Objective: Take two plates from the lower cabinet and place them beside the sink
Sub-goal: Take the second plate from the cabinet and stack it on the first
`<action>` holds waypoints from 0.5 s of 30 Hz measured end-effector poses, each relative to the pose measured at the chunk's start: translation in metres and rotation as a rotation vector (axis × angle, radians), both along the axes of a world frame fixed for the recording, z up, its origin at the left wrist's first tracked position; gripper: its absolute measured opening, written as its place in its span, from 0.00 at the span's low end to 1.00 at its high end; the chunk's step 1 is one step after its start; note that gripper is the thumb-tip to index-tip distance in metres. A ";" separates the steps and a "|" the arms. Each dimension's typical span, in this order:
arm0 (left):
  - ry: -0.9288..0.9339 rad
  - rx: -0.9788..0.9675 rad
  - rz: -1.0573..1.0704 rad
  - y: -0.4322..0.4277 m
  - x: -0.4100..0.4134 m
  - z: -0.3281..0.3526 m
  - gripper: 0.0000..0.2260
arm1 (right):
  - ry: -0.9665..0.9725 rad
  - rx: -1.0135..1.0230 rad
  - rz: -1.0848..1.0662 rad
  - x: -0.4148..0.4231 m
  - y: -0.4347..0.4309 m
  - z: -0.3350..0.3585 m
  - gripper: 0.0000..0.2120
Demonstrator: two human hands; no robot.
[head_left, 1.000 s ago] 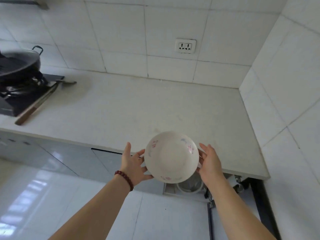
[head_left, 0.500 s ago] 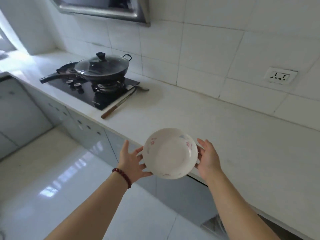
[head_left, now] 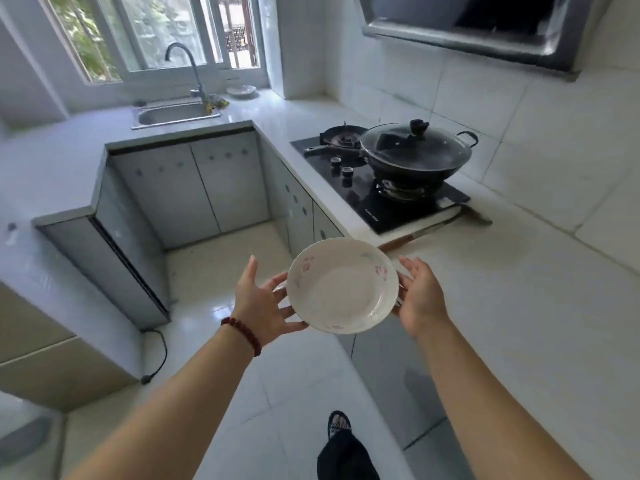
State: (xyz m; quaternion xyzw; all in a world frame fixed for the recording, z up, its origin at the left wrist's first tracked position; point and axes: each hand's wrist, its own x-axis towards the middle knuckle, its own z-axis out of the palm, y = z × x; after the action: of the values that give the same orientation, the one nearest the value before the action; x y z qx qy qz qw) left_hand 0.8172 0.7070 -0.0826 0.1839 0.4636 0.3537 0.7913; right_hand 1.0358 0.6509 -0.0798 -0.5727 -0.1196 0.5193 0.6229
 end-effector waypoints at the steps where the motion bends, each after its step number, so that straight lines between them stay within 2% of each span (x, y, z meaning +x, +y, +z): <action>1: 0.002 0.009 0.021 0.014 -0.010 0.001 0.35 | 0.006 0.004 0.027 -0.008 0.019 0.001 0.13; 5: 0.020 0.032 0.096 0.077 -0.040 0.005 0.34 | 0.011 0.022 0.122 -0.036 0.103 0.005 0.08; 10: 0.047 0.007 0.218 0.164 -0.063 0.015 0.32 | 0.009 0.019 0.222 -0.062 0.213 0.010 0.16; 15: 0.051 0.029 0.295 0.244 -0.087 0.022 0.32 | 0.024 0.029 0.335 -0.087 0.310 0.017 0.14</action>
State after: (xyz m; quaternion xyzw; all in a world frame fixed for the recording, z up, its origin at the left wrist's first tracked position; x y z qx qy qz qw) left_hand 0.7298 0.9510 -0.0606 0.1340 0.5004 0.4678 0.7161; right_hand 0.9484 0.9614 -0.0623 -0.5296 -0.2130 0.6209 0.5373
